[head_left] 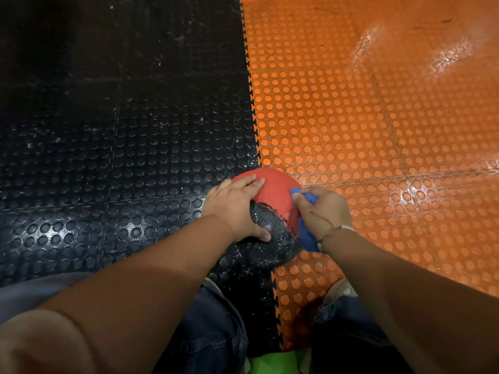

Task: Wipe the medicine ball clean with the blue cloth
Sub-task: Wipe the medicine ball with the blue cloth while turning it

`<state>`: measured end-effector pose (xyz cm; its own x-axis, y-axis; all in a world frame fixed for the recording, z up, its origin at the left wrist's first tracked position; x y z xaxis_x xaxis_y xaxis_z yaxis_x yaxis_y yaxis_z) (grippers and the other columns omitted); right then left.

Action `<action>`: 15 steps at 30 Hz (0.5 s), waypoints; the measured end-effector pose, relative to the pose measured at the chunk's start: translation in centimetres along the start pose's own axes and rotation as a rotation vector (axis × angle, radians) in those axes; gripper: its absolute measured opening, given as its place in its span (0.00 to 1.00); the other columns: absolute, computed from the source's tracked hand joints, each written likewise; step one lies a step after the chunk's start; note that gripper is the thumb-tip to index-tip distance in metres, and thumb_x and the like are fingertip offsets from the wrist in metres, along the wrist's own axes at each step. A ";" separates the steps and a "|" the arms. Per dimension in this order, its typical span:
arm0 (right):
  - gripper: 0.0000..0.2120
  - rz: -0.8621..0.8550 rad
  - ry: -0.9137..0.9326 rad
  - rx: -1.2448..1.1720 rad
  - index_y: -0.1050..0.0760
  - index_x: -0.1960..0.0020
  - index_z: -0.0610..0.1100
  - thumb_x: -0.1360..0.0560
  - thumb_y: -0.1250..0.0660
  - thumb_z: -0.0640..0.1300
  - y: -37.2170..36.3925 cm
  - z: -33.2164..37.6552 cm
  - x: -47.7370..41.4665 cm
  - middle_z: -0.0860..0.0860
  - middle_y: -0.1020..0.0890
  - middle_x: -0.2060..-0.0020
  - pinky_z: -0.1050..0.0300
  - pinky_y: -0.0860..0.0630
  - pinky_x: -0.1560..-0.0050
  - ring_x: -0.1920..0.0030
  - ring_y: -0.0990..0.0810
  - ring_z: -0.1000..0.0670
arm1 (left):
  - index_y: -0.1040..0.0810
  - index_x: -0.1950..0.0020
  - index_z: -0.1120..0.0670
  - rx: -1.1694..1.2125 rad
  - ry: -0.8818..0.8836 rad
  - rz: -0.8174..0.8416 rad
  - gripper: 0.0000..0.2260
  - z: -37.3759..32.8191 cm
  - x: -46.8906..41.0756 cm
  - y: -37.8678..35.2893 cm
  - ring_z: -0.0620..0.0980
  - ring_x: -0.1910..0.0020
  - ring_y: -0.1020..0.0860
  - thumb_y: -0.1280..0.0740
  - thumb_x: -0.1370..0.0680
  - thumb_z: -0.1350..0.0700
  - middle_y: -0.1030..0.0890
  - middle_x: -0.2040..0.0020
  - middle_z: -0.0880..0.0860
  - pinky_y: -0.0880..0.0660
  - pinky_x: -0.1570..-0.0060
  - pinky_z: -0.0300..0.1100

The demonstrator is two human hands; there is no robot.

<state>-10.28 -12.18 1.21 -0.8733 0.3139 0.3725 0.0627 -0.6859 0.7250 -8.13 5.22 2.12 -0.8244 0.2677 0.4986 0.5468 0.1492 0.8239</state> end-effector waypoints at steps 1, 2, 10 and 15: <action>0.10 -0.001 0.048 0.031 0.20 0.48 0.52 0.25 0.36 0.54 -0.5 0.4 0.3 0.50 0.19 0.50 0.59 0.29 0.51 0.49 0.22 0.47 | 0.52 0.23 0.40 0.007 0.009 -0.005 0.54 0.0 0.0 0.0 0.51 0.24 0.49 0.24 0.40 0.34 0.49 0.23 0.38 0.50 0.27 0.47; 0.10 0.017 0.139 0.090 0.20 0.47 0.53 0.25 0.36 0.54 -1.2 0.9 0.9 0.50 0.20 0.47 0.58 0.29 0.47 0.46 0.24 0.47 | 0.51 0.23 0.40 0.012 0.019 -0.008 0.54 0.0 -0.1 0.0 0.51 0.24 0.48 0.25 0.40 0.34 0.49 0.23 0.39 0.49 0.27 0.47; 0.08 0.015 0.092 -0.086 0.20 0.51 0.54 0.27 0.34 0.55 -1.4 0.8 0.3 0.52 0.21 0.46 0.50 0.25 0.44 0.46 0.23 0.49 | 0.49 0.23 0.41 0.093 0.098 -0.025 0.53 0.2 0.0 0.0 0.51 0.24 0.47 0.24 0.40 0.34 0.46 0.23 0.40 0.48 0.27 0.48; 0.09 0.115 0.395 0.181 0.20 0.48 0.56 0.25 0.36 0.53 -3.4 2.7 2.2 0.54 0.22 0.49 0.56 0.29 0.44 0.46 0.27 0.51 | 0.43 0.24 0.45 0.084 0.155 -0.107 0.47 0.6 -0.3 -0.4 0.50 0.29 0.38 0.25 0.37 0.38 0.37 0.27 0.46 0.41 0.31 0.46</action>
<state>-11.09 -7.40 1.11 -0.9709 -0.0565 0.2326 0.2232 -0.5645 0.7947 -8.02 5.66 1.48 -0.8878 0.0973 0.4498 0.4593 0.2493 0.8526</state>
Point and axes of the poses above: each hand's wrist, its own x-axis away from the middle knuckle, its own y-axis out of the back of the hand, z = x × y, the point moved 1 cm from there along -x, towards the middle knuckle
